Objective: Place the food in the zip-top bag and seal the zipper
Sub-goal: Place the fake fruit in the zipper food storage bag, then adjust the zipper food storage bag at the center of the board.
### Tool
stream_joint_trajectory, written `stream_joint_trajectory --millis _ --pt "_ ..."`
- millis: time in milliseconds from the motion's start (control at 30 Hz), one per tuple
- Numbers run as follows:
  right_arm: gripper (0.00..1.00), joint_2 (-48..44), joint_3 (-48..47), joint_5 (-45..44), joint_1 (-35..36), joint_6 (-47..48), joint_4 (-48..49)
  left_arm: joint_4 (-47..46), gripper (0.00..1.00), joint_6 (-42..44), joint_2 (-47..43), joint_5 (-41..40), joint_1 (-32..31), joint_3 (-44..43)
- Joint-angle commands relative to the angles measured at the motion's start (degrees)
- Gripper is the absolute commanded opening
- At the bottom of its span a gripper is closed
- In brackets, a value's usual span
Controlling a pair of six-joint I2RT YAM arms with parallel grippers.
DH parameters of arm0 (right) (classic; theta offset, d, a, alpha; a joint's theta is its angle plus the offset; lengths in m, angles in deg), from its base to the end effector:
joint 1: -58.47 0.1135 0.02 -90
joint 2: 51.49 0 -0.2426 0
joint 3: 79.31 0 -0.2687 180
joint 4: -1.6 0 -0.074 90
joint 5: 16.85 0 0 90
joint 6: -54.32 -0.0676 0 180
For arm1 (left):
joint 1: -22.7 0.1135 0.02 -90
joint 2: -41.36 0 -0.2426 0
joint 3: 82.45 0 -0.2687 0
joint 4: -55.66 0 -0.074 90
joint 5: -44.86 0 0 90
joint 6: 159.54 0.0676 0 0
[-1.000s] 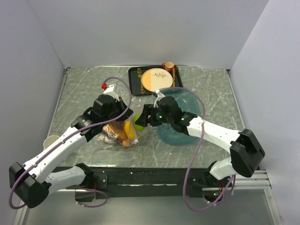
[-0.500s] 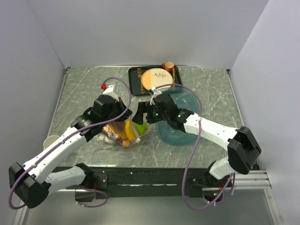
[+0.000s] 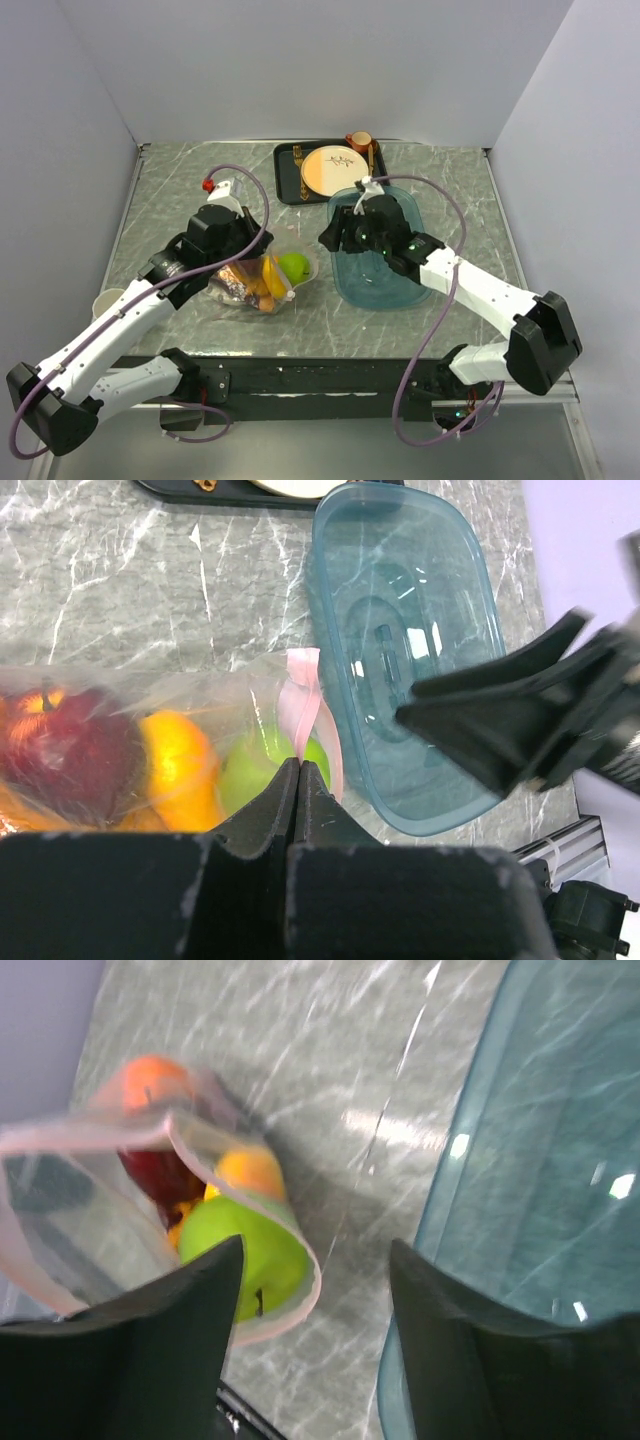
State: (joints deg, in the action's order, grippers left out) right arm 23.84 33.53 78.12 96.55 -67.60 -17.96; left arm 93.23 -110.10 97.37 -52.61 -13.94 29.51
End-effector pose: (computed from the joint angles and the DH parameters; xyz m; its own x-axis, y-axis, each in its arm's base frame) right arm 0.2716 0.2203 0.2442 -0.6677 0.1460 -0.7300 -0.3791 0.7772 0.5022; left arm 0.2254 -0.1567 0.3098 -0.5864 -0.3674 -0.7219 0.1531 0.8249 -0.5441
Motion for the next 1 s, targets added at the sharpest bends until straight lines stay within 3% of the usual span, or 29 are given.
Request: stream_joint_trajectory --millis 0,767,867,900,967 --pt "0.61 0.6 3.1 5.7 0.3 -0.9 3.6 -1.3 0.01 0.7 -0.9 -1.2 -0.2 -3.0" --pt "0.50 10.1 4.0 12.3 1.7 -1.6 8.9 -0.6 0.02 0.7 -2.0 -1.9 -0.3 -3.1" --pt "0.41 10.6 3.3 12.9 1.7 -1.4 9.1 -0.2 0.02 0.7 -2.4 -2.5 -0.3 -2.8" --pt "0.28 10.8 2.9 12.9 1.6 -1.3 9.0 -0.2 0.02 0.7 -2.6 -2.5 -0.3 -2.7" --pt "0.15 10.2 2.6 12.5 1.7 -1.2 8.8 -0.3 0.02 0.6 -2.7 -2.3 -0.3 -2.6"
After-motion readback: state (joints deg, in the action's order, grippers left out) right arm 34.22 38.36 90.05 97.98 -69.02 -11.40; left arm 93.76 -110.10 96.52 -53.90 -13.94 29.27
